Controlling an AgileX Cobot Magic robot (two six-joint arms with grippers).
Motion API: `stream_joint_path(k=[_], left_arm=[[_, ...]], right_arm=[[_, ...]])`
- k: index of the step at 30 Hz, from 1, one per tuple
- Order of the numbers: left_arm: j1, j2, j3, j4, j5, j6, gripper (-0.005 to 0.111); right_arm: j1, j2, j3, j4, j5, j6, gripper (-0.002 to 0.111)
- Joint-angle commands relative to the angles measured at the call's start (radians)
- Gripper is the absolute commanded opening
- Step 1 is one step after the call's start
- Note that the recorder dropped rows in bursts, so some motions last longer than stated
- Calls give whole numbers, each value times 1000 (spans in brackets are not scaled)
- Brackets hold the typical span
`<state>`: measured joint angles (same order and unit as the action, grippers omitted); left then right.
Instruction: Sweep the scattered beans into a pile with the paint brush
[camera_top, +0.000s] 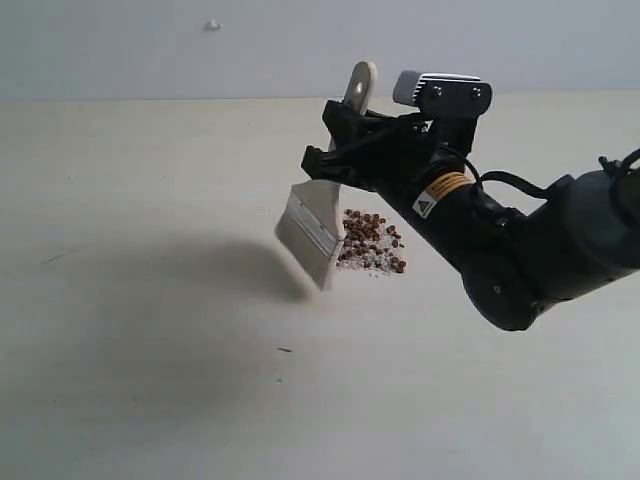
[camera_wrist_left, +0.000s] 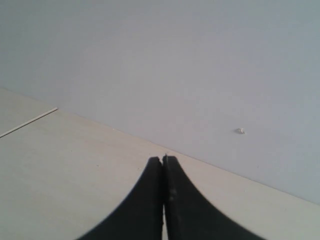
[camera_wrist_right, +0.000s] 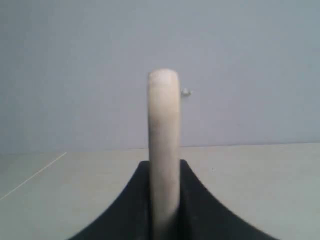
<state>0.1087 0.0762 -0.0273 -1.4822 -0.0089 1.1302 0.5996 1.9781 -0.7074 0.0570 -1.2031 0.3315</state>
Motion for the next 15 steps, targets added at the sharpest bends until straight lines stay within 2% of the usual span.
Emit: stream_joint_path(k=[1, 15], left_arm=[[3, 3, 4, -4, 3, 1, 0], [3, 3, 4, -4, 3, 1, 0]], right_arm=[[5, -9, 4, 51, 34, -15, 0], [5, -9, 4, 127, 115, -95, 0]])
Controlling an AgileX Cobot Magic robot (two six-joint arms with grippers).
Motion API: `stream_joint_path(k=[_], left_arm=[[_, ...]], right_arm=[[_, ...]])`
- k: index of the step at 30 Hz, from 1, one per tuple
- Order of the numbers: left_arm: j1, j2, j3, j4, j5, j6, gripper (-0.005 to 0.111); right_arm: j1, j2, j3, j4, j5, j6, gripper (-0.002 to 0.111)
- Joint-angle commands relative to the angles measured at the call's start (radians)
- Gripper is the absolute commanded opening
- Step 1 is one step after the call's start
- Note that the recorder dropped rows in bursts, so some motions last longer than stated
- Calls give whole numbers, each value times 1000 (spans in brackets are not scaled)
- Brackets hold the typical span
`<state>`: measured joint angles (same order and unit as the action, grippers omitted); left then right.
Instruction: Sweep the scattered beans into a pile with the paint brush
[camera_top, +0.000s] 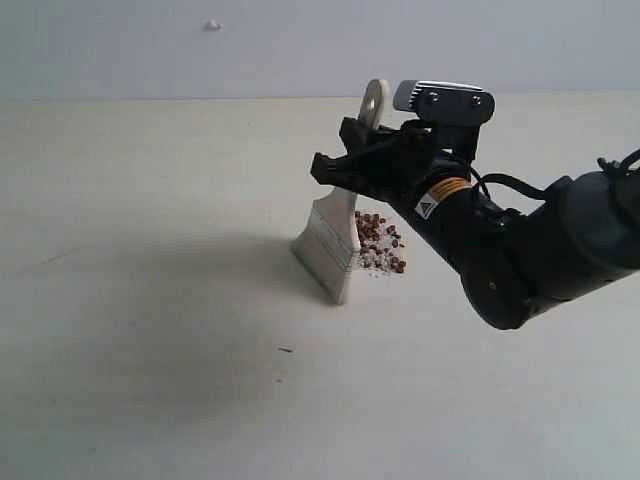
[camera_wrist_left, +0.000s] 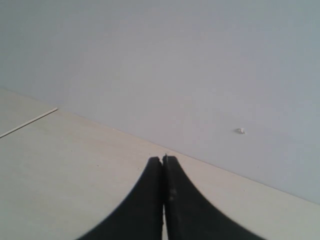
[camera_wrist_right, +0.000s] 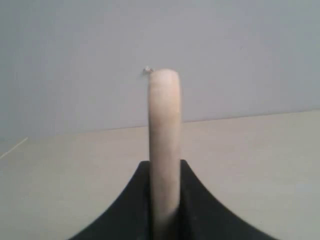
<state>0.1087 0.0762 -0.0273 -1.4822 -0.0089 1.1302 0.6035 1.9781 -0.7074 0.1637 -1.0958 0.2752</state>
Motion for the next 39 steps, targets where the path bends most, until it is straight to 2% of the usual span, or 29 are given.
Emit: stream_joint_path(k=[1, 11, 34, 39], left_arm=[[3, 3, 4, -4, 3, 1, 0], [3, 3, 4, -4, 3, 1, 0], [3, 3, 4, -4, 3, 1, 0], [3, 3, 4, -4, 3, 1, 0]], right_arm=[[1, -9, 4, 26, 8, -51, 0], [1, -9, 4, 98, 10, -150, 0], [1, -131, 17, 36, -18, -97, 0], [1, -216, 106, 202, -57, -250, 0]])
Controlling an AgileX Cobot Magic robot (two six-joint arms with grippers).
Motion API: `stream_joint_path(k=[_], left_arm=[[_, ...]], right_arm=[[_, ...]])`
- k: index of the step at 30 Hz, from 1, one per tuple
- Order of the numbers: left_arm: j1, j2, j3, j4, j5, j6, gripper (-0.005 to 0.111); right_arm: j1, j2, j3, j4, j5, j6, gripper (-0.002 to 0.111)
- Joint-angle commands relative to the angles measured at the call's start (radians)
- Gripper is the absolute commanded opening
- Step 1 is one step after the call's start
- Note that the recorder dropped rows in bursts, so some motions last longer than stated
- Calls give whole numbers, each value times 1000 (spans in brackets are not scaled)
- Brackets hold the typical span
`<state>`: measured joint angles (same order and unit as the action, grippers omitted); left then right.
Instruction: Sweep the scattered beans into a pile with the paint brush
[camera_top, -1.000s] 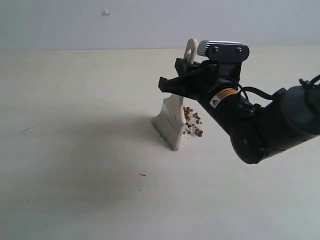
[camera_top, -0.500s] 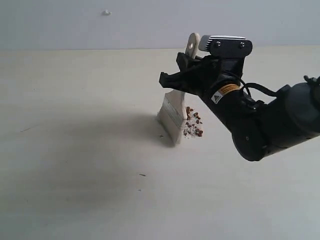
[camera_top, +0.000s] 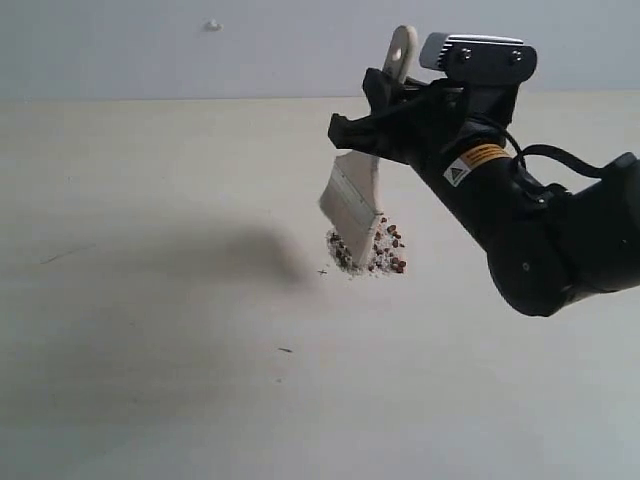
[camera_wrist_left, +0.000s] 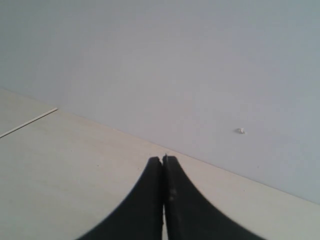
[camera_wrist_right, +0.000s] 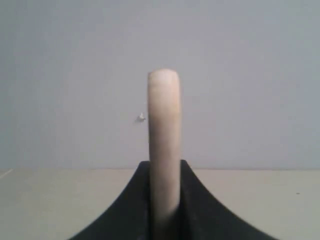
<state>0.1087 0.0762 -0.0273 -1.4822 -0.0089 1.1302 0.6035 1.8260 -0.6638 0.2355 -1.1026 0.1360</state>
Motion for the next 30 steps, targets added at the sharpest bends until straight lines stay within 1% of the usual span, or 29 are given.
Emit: stream_joint_path(k=[1, 3, 8, 12, 14, 23, 30], left_arm=[[3, 3, 4, -4, 3, 1, 0], [3, 3, 4, -4, 3, 1, 0], [3, 3, 4, -4, 3, 1, 0], [3, 3, 4, -4, 3, 1, 0], [3, 3, 4, -4, 3, 1, 0], [3, 3, 4, -4, 3, 1, 0], [3, 3, 4, -4, 3, 1, 0]], right_arm=[[1, -76, 93, 192, -77, -136, 0], [1, -75, 124, 205, -119, -148, 0], [1, -75, 159, 213, -119, -171, 0], [1, -75, 159, 320, -119, -246, 0], [1, -66, 159, 348, -119, -250, 0], [1, 20, 157, 310, -119, -238, 0], [1, 69, 154, 262, -119, -150, 0]])
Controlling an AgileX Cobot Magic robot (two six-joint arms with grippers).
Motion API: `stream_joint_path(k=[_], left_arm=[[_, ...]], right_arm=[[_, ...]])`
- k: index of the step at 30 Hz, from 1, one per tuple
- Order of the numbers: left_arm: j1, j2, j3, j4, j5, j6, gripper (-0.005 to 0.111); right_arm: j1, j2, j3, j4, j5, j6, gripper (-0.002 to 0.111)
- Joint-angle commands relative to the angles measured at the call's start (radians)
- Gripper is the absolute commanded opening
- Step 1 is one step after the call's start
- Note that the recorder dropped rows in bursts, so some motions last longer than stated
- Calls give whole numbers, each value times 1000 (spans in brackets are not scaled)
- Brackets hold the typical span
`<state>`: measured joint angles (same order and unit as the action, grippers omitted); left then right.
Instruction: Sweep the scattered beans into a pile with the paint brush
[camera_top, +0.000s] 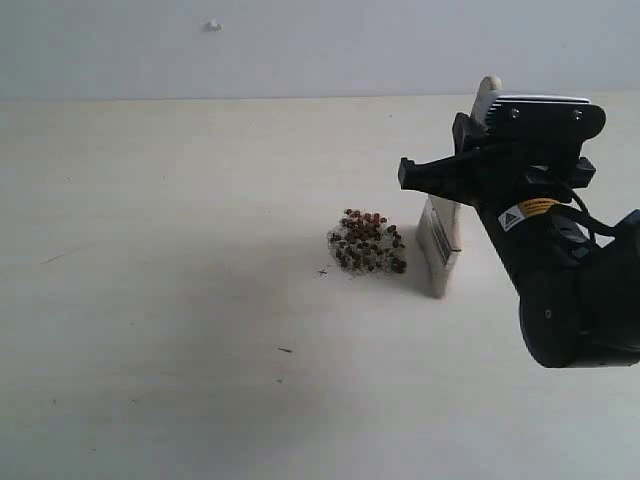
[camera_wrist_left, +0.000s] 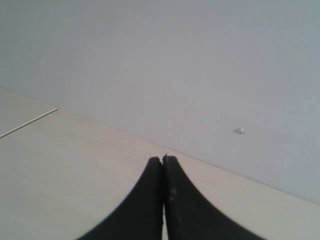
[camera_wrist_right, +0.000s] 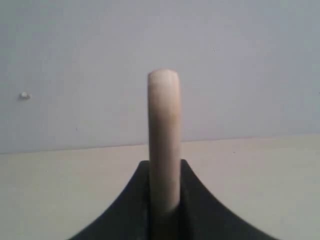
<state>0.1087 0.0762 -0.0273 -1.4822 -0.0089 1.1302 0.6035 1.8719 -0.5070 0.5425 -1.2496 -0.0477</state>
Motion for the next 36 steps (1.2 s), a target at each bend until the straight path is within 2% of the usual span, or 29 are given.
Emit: stream_joint_path(k=[1, 12, 20, 25, 30, 31, 34, 36], left_arm=[[3, 3, 4, -4, 3, 1, 0], [3, 3, 4, -4, 3, 1, 0], [3, 3, 4, -4, 3, 1, 0], [3, 3, 4, -4, 3, 1, 0], [3, 3, 4, -4, 3, 1, 0], [3, 3, 4, -4, 3, 1, 0], [3, 3, 4, -4, 3, 1, 0], [3, 3, 4, -4, 3, 1, 0]], right_arm=[[1, 27, -9, -51, 29, 33, 0], [1, 23, -32, -44, 29, 40, 0], [1, -60, -32, 78, 29, -155, 0], [-32, -243, -32, 97, 29, -285, 0], [-231, -434, -116, -46, 520, -365, 0], [-292, -476, -164, -127, 680, -356, 0], [-348, -502, -221, -305, 833, -267, 0], [-360, -495, -284, -580, 942, -120, 0]])
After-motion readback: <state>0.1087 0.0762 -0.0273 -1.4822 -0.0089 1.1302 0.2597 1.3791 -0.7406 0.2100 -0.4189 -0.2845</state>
